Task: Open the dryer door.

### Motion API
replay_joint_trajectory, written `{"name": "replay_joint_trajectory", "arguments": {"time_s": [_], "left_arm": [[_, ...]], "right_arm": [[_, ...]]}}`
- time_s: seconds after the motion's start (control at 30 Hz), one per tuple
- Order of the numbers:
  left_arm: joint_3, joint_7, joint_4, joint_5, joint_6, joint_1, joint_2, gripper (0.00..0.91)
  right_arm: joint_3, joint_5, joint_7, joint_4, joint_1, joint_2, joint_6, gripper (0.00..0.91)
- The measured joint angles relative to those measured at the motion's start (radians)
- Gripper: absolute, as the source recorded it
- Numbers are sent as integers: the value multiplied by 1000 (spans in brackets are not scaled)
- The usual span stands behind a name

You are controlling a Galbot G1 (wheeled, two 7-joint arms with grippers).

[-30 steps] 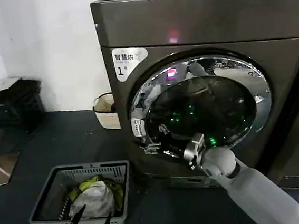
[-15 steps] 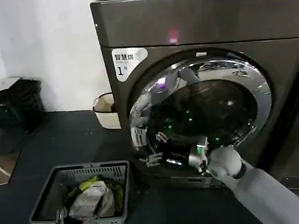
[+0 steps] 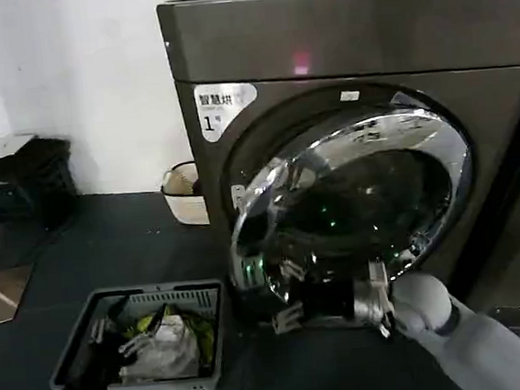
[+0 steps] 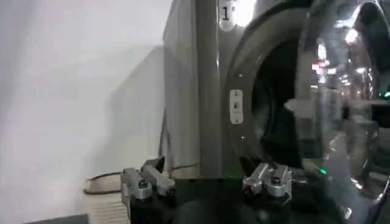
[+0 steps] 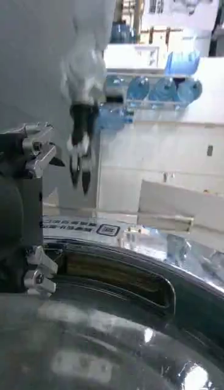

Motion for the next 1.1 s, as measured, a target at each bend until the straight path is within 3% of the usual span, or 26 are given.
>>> {"name": "replay_joint_trajectory", "arguments": {"time_s": [0.3,0.63,0.93,1.1], "left_arm": [[126,73,95,-128,-6,-189,131,907],[395,144,194,-223,-29,-470,238,907],[685,194,255,-234,-52,-743,239,907],[813,205,275,-233,-66,-847,218,907]], "right_arm": [[99,39,-85,53,-102,-53,4,907],[244,39,-155,85,-259,-83,34,907],[477,45,-173,113,-452,-80,90,907],[604,45,-164,123,-558,-51,91,907]]}}
